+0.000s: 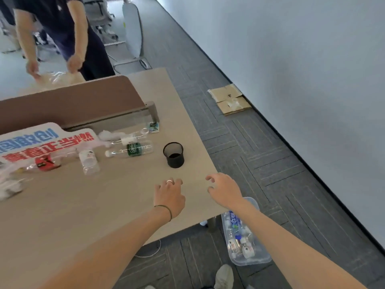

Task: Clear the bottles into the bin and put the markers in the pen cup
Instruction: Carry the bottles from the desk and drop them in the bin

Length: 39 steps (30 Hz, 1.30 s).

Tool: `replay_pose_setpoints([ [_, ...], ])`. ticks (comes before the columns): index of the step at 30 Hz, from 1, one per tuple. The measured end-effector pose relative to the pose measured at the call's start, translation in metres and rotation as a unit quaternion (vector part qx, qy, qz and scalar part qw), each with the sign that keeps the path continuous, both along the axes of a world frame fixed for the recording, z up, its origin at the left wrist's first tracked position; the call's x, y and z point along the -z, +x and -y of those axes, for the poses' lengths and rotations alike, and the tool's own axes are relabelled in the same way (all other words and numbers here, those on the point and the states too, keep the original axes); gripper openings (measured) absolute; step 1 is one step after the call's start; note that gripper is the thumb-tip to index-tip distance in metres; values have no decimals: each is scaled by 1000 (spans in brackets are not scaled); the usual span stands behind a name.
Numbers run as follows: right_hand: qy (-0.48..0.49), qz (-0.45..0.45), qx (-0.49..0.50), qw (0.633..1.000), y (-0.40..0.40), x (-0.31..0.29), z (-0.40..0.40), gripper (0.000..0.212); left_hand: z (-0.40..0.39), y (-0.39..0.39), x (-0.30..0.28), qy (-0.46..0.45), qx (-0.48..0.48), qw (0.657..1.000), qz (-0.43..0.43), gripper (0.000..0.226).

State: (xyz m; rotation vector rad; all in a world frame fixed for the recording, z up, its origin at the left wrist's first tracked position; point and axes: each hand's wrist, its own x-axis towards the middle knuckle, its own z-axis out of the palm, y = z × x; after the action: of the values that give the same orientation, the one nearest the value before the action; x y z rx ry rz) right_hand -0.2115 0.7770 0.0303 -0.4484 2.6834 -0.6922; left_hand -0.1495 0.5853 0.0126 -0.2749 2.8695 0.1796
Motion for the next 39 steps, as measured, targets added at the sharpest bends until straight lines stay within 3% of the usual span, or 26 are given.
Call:
replay_pose_setpoints([
  [9, 34, -7, -66, 997, 56, -5, 169, 37, 167, 88, -4, 54, -83, 995, -13, 47],
  [17, 75, -26, -109, 991, 77, -4, 260, 40, 272, 126, -4, 77, -165, 983, -21, 46],
  [27, 96, -37, -159, 982, 32, 2, 339, 43, 326, 91, -5, 100, -212, 971, -53, 47],
  [39, 112, -57, -162, 979, -106, 37, 402, 40, 370, 3, 11, 71, -230, 970, -25, 46],
])
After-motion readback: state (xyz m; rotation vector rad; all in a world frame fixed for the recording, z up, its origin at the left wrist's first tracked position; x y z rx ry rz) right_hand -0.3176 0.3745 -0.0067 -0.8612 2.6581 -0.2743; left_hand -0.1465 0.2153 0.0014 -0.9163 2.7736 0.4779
